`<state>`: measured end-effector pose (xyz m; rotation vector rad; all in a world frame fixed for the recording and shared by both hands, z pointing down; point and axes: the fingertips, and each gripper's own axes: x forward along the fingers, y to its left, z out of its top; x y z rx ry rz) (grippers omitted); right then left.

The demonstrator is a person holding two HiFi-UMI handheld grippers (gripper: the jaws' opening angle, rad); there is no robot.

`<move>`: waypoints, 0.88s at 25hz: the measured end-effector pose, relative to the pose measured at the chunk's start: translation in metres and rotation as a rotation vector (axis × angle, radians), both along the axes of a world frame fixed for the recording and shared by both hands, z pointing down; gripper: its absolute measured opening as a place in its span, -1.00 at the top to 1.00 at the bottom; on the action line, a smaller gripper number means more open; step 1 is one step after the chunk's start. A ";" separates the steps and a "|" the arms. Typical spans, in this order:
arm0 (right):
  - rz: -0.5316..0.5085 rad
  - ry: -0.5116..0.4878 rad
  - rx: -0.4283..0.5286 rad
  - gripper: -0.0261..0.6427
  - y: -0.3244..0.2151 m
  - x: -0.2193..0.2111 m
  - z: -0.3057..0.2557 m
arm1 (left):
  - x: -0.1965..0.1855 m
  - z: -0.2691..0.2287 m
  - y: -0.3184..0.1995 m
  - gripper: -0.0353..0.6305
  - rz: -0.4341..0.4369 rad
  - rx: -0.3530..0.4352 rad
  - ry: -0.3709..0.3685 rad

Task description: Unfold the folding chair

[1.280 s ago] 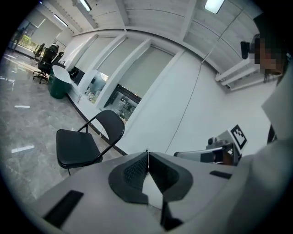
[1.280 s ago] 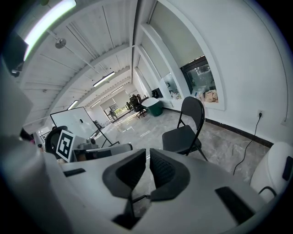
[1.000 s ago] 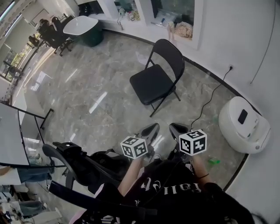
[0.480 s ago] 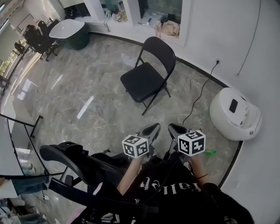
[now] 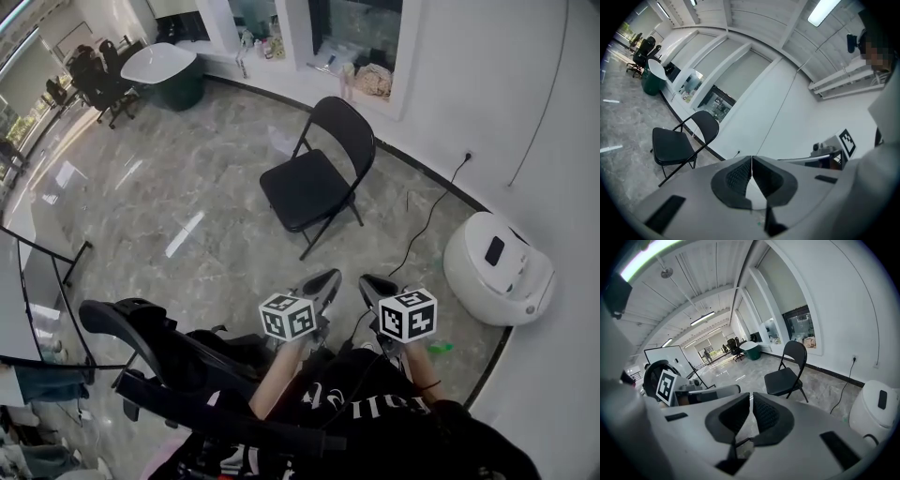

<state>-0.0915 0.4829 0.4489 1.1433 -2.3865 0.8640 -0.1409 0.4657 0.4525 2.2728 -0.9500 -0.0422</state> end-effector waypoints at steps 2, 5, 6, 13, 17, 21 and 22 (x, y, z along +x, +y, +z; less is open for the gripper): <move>-0.003 0.005 -0.007 0.82 0.000 0.012 0.003 | 0.012 0.003 0.002 0.88 0.000 -0.009 -0.006; -0.003 -0.001 -0.016 0.83 0.002 0.026 0.005 | 0.026 0.006 0.008 0.88 0.010 -0.022 -0.018; -0.003 -0.005 -0.019 0.83 0.003 0.029 0.007 | 0.030 0.007 0.011 0.88 0.012 -0.024 -0.022; -0.022 -0.023 -0.024 0.83 0.008 0.035 0.010 | 0.034 0.007 0.017 0.88 -0.016 -0.023 -0.040; -0.028 -0.027 -0.025 0.83 0.014 0.033 0.011 | 0.031 0.009 0.024 0.88 -0.023 -0.029 -0.045; -0.028 -0.026 -0.024 0.83 0.020 0.031 0.012 | 0.029 0.010 0.031 0.88 -0.021 -0.029 -0.052; -0.028 -0.025 -0.024 0.83 0.021 0.030 0.012 | 0.028 0.010 0.031 0.88 -0.022 -0.029 -0.054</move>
